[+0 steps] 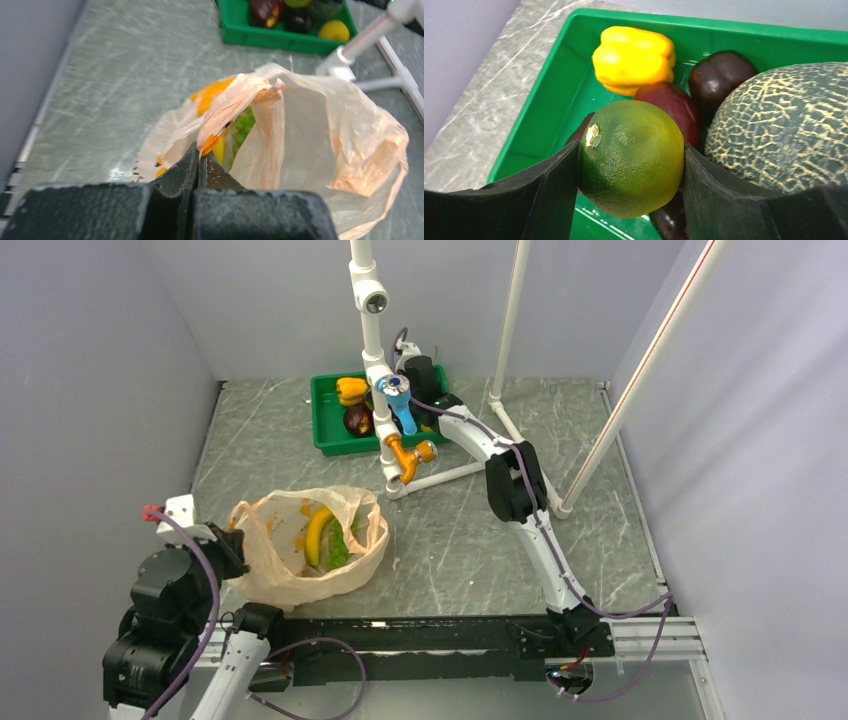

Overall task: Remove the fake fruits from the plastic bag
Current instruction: Place the fake fruit in the bin.

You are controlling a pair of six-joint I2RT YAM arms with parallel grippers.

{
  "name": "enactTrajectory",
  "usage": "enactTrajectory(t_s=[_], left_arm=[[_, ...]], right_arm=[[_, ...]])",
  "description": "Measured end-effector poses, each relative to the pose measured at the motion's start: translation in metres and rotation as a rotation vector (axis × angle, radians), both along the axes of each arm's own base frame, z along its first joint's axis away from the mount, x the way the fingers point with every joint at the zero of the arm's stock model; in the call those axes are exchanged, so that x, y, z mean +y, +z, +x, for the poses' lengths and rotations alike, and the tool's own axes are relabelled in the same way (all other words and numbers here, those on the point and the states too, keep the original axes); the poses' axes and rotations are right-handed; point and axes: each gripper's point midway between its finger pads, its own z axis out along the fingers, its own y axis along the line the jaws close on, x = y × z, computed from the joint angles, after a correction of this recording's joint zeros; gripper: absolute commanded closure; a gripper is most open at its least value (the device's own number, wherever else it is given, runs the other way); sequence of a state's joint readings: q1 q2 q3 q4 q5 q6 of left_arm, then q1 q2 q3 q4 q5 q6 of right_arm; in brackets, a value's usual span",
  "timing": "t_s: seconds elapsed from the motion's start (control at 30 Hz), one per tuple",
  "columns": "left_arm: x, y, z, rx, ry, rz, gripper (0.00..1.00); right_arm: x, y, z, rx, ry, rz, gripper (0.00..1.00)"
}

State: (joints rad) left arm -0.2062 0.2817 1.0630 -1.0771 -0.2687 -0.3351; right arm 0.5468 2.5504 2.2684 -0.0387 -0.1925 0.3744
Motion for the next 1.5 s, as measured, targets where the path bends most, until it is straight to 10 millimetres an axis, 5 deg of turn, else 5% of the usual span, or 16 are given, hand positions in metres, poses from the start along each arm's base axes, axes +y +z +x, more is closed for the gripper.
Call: enactTrajectory(t_s=[0.37,0.57,0.9,1.27,1.4,1.5], left_arm=[[-0.042,-0.046,0.002,0.119,-0.202,-0.083,1.00],[-0.054,-0.059,0.000,0.120,-0.257,-0.122,1.00],[-0.062,-0.045,-0.014,0.001,-0.324,-0.153,1.00],[-0.076,-0.042,-0.022,-0.046,-0.403,-0.192,1.00],[-0.081,-0.037,-0.027,-0.084,-0.444,-0.199,1.00],[-0.083,-0.036,-0.028,-0.089,-0.455,-0.201,1.00]], right_arm=[[-0.008,-0.003,0.023,-0.067,-0.059,-0.058,0.02],[-0.009,0.000,0.023,-0.088,-0.056,-0.092,0.01],[-0.030,0.019,0.002,-0.067,-0.086,-0.154,0.01],[-0.113,0.073,-0.059,0.002,-0.306,-0.142,0.01],[-0.148,0.054,-0.091,0.067,-0.393,-0.144,0.01],[-0.175,0.015,-0.137,0.160,-0.434,-0.150,0.05]])
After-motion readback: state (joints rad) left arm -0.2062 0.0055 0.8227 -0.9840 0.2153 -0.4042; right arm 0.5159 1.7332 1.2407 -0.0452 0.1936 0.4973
